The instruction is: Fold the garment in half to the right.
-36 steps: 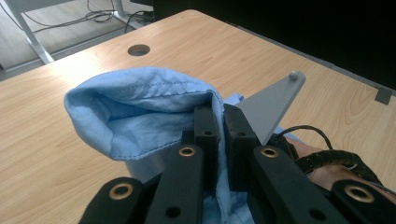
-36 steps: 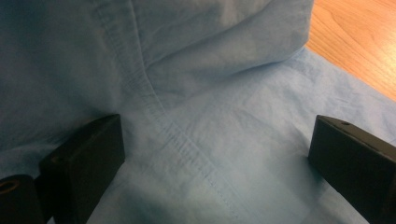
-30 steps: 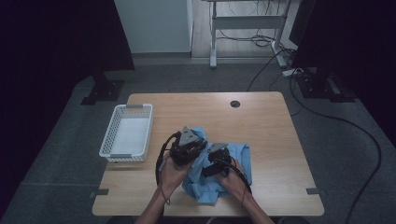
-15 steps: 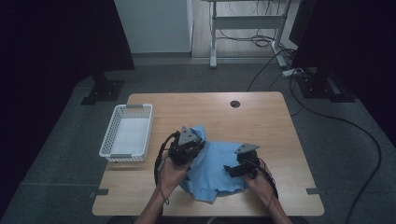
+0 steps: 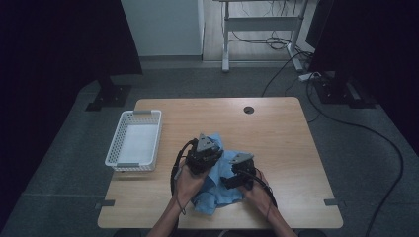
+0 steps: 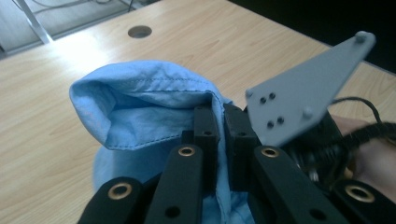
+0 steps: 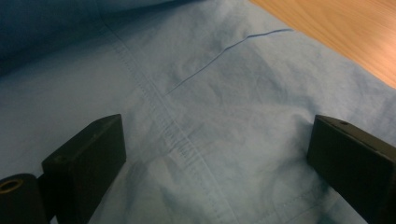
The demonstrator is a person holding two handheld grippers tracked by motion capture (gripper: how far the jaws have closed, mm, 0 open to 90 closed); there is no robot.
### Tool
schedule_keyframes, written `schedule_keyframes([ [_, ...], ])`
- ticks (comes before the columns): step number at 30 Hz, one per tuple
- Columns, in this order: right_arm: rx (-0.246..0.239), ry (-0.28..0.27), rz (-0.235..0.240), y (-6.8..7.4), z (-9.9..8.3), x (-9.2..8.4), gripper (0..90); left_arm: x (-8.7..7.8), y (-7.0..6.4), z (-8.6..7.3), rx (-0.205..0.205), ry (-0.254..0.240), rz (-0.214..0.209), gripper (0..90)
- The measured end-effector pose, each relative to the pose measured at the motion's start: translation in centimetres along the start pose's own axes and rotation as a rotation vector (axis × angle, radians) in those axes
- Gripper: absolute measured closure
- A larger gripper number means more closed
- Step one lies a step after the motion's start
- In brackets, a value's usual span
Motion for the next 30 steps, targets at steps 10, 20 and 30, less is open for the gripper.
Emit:
schedule_keyframes([
  [10, 0.08, -0.095, -0.022, -2.7, -0.1, -4.4, 5.3, 3.9, -1.1, 0.5, -0.022, 0.035, -0.127, 68.4],
  [20, 0.207, -0.049, -0.084, -6.8, -3.7, -6.8, 5.3, 1.2, -0.1, 0.4, 0.056, -0.009, -0.129, 33.9],
  [30, 0.178, -0.071, -0.057, -6.7, -5.1, -8.7, 5.3, 0.3, 2.4, -3.0, 0.107, 0.021, -0.033, 25.0],
])
Point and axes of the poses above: each handheld gripper's, and its own axes: x roughly forward along the jaws, z roughly out of its top, y roughly to its left, the point moved 2 cm from there along x, roughly forward along the jaws, and after that the axes turned 15 degrees about y, right-handed, at the moved point
